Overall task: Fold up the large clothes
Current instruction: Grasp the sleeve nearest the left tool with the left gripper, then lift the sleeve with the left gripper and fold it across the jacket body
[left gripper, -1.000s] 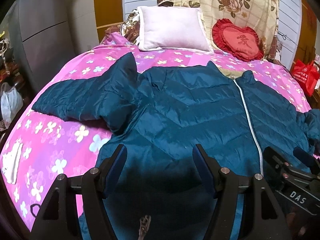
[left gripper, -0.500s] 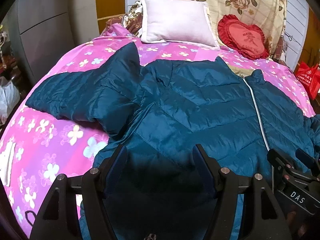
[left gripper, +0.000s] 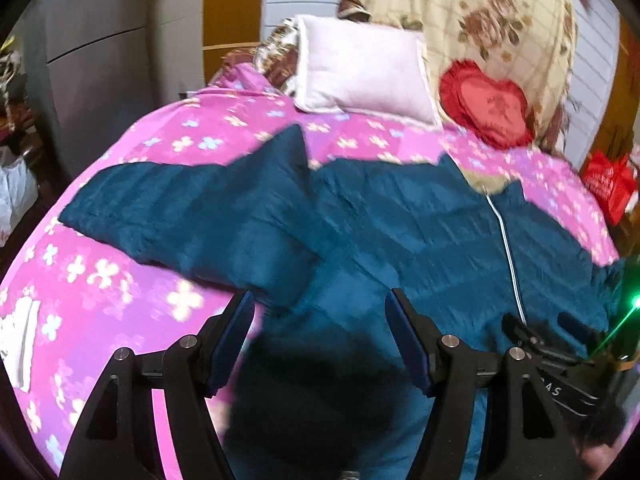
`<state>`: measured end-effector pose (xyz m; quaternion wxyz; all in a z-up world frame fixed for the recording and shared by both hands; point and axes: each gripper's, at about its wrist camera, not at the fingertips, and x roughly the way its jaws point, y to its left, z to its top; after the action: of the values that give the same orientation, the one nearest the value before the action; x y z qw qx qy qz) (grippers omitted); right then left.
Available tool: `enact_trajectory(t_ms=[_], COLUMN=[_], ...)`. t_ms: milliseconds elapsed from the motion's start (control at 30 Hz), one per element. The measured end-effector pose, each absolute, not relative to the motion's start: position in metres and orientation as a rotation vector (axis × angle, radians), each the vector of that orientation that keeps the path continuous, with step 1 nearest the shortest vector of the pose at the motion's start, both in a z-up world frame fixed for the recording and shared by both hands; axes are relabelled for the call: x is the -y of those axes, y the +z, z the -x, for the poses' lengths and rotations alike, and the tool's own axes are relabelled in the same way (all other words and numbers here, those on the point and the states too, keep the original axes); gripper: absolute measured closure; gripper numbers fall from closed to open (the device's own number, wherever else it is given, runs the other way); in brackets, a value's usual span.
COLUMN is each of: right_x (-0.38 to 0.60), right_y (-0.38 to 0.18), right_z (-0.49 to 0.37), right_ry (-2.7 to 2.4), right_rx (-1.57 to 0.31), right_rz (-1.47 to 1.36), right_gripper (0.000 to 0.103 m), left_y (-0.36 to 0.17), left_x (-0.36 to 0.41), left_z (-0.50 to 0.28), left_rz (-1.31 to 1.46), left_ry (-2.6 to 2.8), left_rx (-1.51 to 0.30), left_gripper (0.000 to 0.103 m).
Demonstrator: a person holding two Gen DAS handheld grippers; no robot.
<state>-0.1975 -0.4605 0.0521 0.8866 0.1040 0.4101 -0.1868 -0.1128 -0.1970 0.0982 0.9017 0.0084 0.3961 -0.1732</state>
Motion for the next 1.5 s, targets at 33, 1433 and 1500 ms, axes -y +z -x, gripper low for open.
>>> enact_trajectory(t_ms=[33, 1433, 1500], right_x=[0.46, 0.452, 0.453], right_y=[0.052, 0.028, 0.032], right_z=[0.196, 0.176, 0.179], right_ry=[-0.384, -0.337, -0.331], right_rx=[-0.852, -0.92, -0.919], right_rz=[-0.214, -0.202, -0.208], right_gripper=[0.0, 0.0, 0.0], left_y=[0.101, 0.155, 0.173], left_x=[0.187, -0.057, -0.035], left_z=[0.107, -0.057, -0.042], left_rz=[-0.004, 0.29, 0.244], left_ry=[-0.35, 0.104, 0.01], left_rx=[-0.819, -0.65, -0.628], left_gripper=[0.069, 0.103, 0.103])
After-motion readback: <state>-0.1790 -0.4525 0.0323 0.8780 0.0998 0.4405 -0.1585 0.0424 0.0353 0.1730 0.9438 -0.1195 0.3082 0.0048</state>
